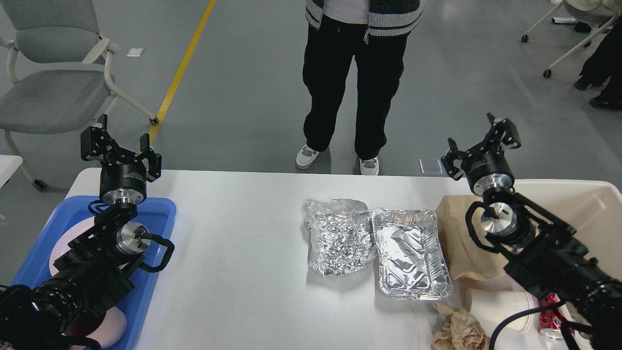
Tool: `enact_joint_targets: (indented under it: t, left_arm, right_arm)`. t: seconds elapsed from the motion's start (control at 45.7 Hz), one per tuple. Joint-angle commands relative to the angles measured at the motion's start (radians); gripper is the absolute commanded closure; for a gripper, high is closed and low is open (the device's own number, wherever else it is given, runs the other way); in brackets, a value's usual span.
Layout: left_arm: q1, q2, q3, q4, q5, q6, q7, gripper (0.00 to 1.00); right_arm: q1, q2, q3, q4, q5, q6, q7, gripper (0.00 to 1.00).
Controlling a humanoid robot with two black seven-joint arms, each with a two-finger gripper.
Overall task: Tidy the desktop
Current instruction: 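Raise the right arm up away from the bin, then lower the right gripper onto the foil package nearer the bag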
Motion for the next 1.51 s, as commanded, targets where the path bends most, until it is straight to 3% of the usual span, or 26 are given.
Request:
enact_joint_targets:
  t: [0.0, 0.175, 0.263, 0.438, 0.569, 0.678, 0.809, 0.919, 0.963, 1.138, 1.313, 1.488]
  left_arm:
    - [0.001, 0.000, 0.000, -0.001, 0.000, 0.000, 0.000, 0.04]
    - [-0.001, 0.000, 0.000, -0.001, 0.000, -0.002, 0.000, 0.04]
    - [-0.001, 0.000, 0.000, 0.000, 0.000, -0.002, 0.000, 0.04]
    - [-0.001, 0.000, -0.002, -0.001, 0.000, -0.002, 0.000, 0.04]
    - [-0.001, 0.000, 0.000, -0.001, 0.000, -0.002, 0.000, 0.04]
    - [-0.001, 0.000, 0.000, -0.001, 0.000, -0.006, 0.000, 0.04]
    - [-0.001, 0.000, 0.000, -0.001, 0.000, -0.008, 0.000, 0.04]
    - [0.001, 0.000, 0.000, 0.000, 0.000, -0.008, 0.000, 0.04]
    - [0.001, 0.001, 0.000, -0.001, 0.000, -0.008, 0.000, 0.04]
    - [0.001, 0.001, 0.000, 0.000, 0.000, -0.008, -0.001, 0.04]
    - [0.001, 0.001, 0.000, -0.001, 0.000, -0.008, 0.000, 0.04]
    - [0.001, 0.001, 0.000, -0.001, 0.002, -0.009, 0.000, 0.04]
  right_arm:
    - [0.162, -0.061, -0.099, -0.073, 0.000, -0.003, 0.000, 0.00]
    - [0.401, -0.096, -0.570, -0.332, 0.000, 0.005, 0.000, 0.00]
    - [0.492, -0.111, -0.873, -0.353, 0.003, 0.016, 0.000, 0.00]
    - [0.654, -0.177, -1.309, -0.144, 0.008, 0.029, 0.000, 0.00]
    - [0.774, -0.282, -1.503, 0.020, 0.008, 0.068, 0.001, 0.00]
    - [0.851, -0.294, -1.656, 0.117, 0.003, 0.123, 0.001, 0.00]
    - [0.979, -0.297, -1.808, 0.299, 0.002, 0.288, 0.001, 0.00]
    - [1.041, -0.286, -1.876, 0.338, 0.000, 0.488, -0.006, 0.00]
    - [1.065, -0.288, -1.894, 0.390, -0.006, 0.516, -0.021, 0.00]
    - [1.274, -0.279, -2.041, 0.647, -0.052, 0.516, -0.158, 0.00]
    - [1.498, -0.168, -2.106, 0.979, -0.049, 0.507, -0.255, 0.00]
    - [1.610, -0.115, -2.124, 1.106, -0.046, 0.441, -0.339, 0.00]
